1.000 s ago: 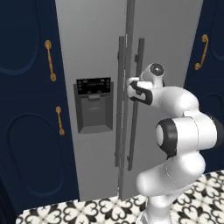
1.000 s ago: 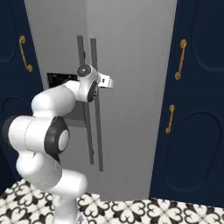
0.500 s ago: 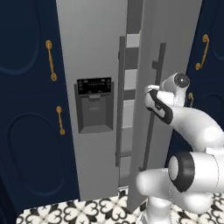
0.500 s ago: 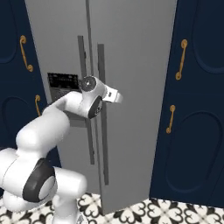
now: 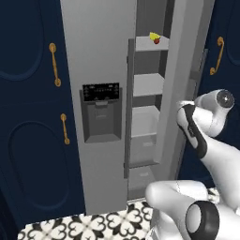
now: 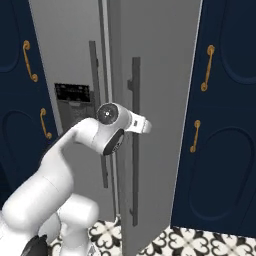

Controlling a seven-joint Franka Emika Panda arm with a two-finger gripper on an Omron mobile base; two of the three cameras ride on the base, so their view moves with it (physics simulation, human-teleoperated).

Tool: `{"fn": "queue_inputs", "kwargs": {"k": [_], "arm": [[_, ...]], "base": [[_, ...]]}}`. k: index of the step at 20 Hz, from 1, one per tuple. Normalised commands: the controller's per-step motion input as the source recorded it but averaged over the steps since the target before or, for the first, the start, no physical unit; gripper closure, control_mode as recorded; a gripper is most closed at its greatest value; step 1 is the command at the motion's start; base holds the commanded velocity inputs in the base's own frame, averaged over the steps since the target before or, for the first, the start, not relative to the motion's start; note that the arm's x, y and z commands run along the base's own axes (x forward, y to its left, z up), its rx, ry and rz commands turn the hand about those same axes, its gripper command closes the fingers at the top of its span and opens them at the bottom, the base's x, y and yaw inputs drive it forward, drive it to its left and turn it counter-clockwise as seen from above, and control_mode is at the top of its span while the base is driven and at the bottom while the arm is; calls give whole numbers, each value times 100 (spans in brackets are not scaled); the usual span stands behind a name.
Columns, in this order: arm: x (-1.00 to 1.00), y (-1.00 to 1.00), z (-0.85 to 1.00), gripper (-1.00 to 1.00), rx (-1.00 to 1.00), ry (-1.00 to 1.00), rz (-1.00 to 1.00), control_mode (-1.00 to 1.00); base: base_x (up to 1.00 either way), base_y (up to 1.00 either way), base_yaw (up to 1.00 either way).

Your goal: Take the strawberry from the fridge and place it on top of the pancake, located on the dining counter.

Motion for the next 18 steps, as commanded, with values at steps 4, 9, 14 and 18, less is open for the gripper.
{"fn": "queue_inputs", "kwargs": {"k": [4,9,14,18], "arm": [[-100,39,34,-100,-7,-1,-4,-100],[-72,95,47,-100,-22,1,-12,-100],[0,100,23,-100,-32,6,-15,-100],[74,65,3,-100,-22,10,-15,-100]], "base": [[0,0,0],[0,0,0],[0,0,0],[0,0,0]]}}
